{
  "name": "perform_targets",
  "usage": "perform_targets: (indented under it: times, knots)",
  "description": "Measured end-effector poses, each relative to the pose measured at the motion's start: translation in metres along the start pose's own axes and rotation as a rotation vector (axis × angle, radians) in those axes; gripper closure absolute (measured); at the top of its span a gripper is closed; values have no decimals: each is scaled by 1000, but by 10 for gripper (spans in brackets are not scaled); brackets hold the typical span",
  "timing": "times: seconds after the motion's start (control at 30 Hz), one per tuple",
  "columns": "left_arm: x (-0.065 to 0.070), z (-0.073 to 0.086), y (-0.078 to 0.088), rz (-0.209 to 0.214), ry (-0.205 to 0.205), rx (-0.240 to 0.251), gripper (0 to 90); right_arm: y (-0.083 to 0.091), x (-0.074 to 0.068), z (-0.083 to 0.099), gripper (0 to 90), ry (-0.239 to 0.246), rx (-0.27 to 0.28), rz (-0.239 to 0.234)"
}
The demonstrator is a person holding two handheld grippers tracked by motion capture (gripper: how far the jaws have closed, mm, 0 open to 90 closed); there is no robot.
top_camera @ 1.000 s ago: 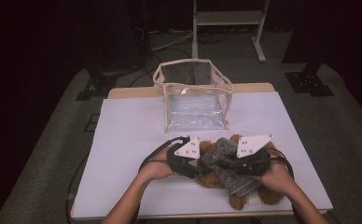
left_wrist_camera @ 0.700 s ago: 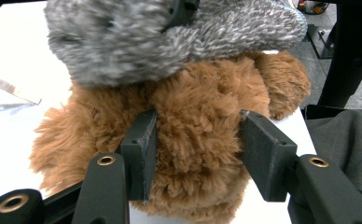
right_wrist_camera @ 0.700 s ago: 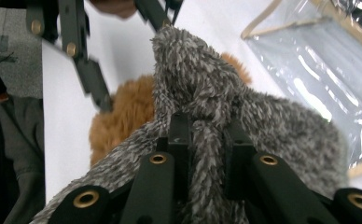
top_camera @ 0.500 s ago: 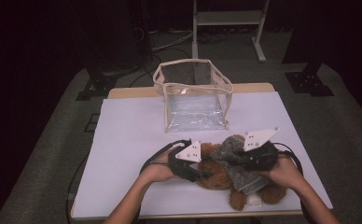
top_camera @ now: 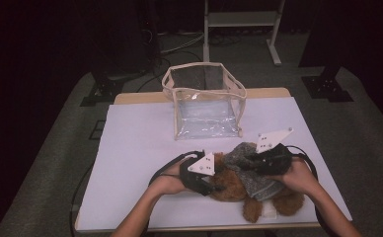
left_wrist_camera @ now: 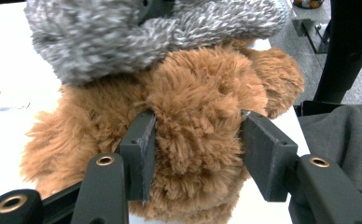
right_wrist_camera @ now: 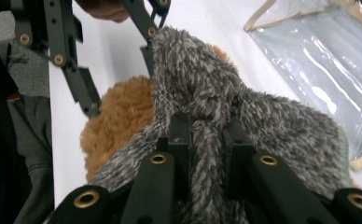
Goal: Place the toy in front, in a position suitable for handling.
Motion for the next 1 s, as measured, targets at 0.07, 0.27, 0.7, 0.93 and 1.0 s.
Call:
perform_targets:
  times: [0.07, 0.27, 0.7, 0.93, 1.0]
  knots:
    - [0, 0, 0, -1, 3, -1, 474, -2, -1, -7, 769, 8, 7, 4]
    - [0, 2, 1, -2, -1, 0, 473, -18, 2, -24, 768, 19, 22, -21]
    - [1, 1, 1, -6, -10, -1, 473, -8, 8, -10, 769, -22, 24, -17]
    - [0, 2, 2, -4, -11, 6, 476, -20, 10, -21, 768, -8, 29, -33]
    - [0, 1, 1, -9, -12, 2, 478, -16, 14, -15, 768, -21, 10, -16]
Point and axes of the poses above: each handheld gripper's, and its own axes: y roughly backward along the jaws, z roughly out of its underside, x roughly to its right, the point moved 7 cm from there along -y, roughly forward along the jaws, and after that the axes turned 7 degrees about -x, right-handed, at the moved point
